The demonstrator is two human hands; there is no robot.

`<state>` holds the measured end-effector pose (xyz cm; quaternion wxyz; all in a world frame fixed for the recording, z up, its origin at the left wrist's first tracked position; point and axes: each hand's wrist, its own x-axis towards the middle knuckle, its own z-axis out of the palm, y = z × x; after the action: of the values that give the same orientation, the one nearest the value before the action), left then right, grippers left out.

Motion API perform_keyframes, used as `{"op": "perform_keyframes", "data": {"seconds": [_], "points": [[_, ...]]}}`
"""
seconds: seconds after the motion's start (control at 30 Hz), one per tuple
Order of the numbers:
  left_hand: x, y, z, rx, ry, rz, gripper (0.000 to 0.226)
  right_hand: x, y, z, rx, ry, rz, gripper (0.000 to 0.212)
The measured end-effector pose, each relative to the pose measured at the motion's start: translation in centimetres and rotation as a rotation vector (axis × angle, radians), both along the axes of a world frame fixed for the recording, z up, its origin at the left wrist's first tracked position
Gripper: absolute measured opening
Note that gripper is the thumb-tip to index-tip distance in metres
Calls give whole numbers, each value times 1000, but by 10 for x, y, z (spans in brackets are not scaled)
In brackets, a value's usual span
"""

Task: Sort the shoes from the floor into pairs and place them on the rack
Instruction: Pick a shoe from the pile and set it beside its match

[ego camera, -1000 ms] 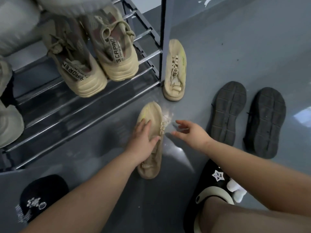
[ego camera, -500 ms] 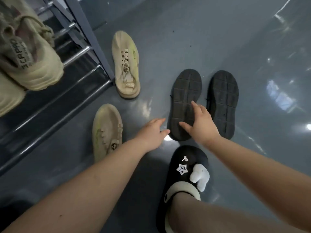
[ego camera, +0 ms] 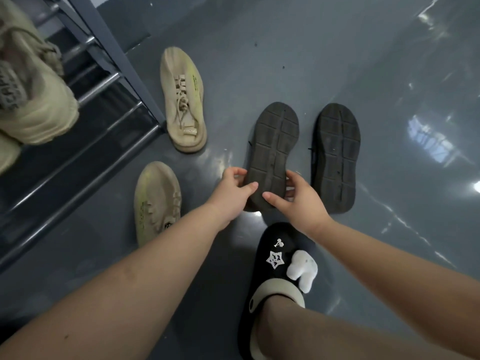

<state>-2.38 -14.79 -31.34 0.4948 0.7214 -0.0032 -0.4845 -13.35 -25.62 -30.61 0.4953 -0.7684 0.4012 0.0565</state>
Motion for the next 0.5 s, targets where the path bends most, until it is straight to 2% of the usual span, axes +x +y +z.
{"op": "perform_keyframes", "data": {"seconds": [0.13,0.27,0.37,0.43,0.5], "points": [[14,17,21,-88,-9,108,26,17,15,6,140,-101,-91,59],[20,45,35,-184,-65,197,40,40,34,15,257,-172,-151,56],[18,66,40,-226,-174,166,45,63,48,26,389,-200,-188,56],[15,78,41,-197,-287,113,50,74,57,28,474,-201,-222,74],[17,86,45,-170,-373,69,52,80,65,30,521,-195,-227,64]]}}
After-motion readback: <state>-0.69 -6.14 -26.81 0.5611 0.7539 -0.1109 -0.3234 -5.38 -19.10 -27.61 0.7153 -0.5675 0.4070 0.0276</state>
